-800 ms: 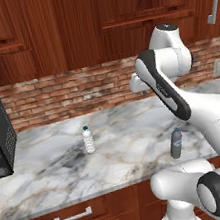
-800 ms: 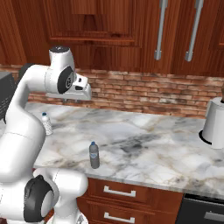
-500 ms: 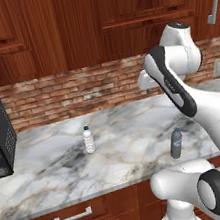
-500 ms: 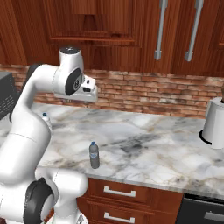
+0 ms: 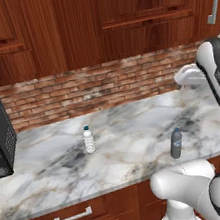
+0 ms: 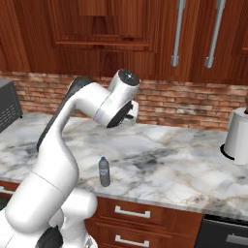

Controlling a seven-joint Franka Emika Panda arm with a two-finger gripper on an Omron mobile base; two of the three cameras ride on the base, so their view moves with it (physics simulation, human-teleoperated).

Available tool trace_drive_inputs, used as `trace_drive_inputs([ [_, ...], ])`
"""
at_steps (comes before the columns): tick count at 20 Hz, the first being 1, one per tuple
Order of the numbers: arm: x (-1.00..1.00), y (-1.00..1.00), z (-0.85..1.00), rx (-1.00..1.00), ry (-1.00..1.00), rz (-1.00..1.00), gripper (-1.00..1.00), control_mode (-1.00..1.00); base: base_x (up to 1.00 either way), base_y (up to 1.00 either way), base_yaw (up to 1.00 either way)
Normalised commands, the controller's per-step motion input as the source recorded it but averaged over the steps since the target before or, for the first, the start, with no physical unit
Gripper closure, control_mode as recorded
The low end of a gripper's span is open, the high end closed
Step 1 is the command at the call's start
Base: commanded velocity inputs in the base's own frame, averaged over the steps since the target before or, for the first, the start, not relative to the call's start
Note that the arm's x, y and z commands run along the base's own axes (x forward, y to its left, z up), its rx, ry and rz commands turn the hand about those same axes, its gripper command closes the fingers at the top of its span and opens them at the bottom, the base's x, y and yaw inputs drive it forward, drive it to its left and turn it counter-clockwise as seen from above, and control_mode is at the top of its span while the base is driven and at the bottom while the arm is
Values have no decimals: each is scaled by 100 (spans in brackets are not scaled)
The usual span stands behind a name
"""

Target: Take the bottled waters from the counter and place them in the freezer to freeze. Close the freezer door after placing the bottles.

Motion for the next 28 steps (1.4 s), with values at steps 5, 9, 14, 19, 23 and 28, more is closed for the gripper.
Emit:
trace_drive_inputs([
  [5, -22, -63, -28, 0, -24, 25, -100, -100, 0, 0, 0],
  [9, -26, -38, -41, -4, -34, 34, -100, -100, 0, 0, 0],
  [14, -17, -10, -37, -1, -21, 45, -100, -100, 0, 0, 0],
  [19, 0, -3, -19, 0, -4, 35, -100, -100, 0, 0, 0],
  [23, 1, 0, -11, 0, -14, 17, -100, -100, 0, 0, 0],
  [28, 0, 0, -54, 0, -11, 17, -100, -100, 0, 0, 0],
])
